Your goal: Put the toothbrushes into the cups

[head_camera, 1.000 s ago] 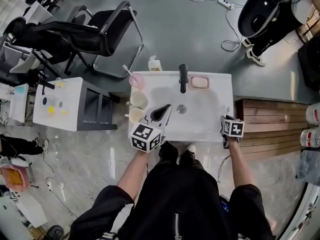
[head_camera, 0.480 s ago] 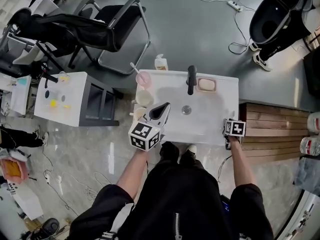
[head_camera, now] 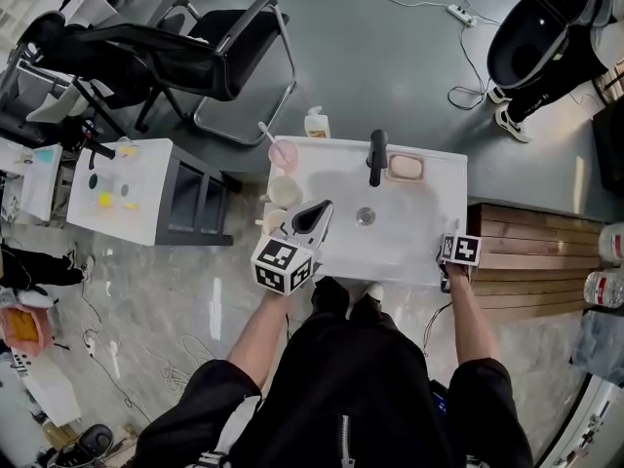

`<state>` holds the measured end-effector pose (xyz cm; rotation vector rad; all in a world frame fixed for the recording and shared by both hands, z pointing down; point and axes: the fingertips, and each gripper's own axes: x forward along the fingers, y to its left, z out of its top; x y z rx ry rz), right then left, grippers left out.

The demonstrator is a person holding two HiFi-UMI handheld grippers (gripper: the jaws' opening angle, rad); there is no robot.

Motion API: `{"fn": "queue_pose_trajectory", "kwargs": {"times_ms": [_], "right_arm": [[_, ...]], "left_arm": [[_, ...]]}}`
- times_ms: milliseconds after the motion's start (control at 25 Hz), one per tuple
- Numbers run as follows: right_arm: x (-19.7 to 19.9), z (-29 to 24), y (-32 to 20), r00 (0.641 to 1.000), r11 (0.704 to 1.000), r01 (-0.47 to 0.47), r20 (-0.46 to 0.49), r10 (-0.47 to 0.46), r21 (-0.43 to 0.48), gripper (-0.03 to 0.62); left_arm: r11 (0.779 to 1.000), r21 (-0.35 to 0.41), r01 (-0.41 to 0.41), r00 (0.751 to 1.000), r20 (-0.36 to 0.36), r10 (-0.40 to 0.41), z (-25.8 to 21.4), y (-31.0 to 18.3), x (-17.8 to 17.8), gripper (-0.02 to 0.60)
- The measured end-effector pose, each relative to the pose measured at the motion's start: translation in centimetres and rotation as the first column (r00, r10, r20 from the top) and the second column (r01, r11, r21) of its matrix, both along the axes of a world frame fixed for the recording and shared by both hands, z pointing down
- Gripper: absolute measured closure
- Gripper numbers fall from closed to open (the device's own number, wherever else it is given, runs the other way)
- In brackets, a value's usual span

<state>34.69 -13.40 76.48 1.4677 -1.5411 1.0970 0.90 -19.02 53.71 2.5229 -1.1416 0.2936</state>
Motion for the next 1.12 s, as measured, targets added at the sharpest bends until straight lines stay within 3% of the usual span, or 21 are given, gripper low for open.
{"fn": "queue_pose_trajectory", "kwargs": {"times_ms": [160,280,440,560,800,1120], "right_arm": [[-1.4,-1.9,-0.6,0.999,0.997,0.0,0.043,-0.004,0.079,0.543],[-3.2,-5.0,-2.0,0.994,0.977,0.03,0.094,-0.051,0.209,0.543],[-6.1,-10.8,-3.9,0.979,0.905,0.087,0.133,-0.155,0.416,0.543],[-7.7,-14.7,-4.7,0.967,0.844,0.12,0.129,-0.218,0.523,0.544],[-10.0,-20.7,-5.4,0.951,0.757,0.135,0.132,-0.281,0.64,0.545],[-13.3,-22.6,-6.4,0.92,0.718,0.186,0.138,-0.367,0.671,0.545]], "left_arm": [[1.0,0.007,0.008,1.0,-0.005,-0.007,-0.5,0.2,-0.4,0.58],[1.0,0.017,0.017,1.0,-0.012,-0.017,-0.8,0.2,-0.7,0.581],[0.999,0.036,0.031,0.999,-0.017,-0.03,-1.5,0.1,-1.1,0.58],[0.998,0.054,0.042,0.999,-0.021,-0.041,-2.3,-0.1,-1.5,0.58],[0.995,0.084,0.061,0.998,-0.024,-0.059,-3.8,-0.1,-1.9,0.58],[0.989,0.102,0.106,0.994,-0.025,-0.104,-4.8,0.5,-3.0,0.58]]}}
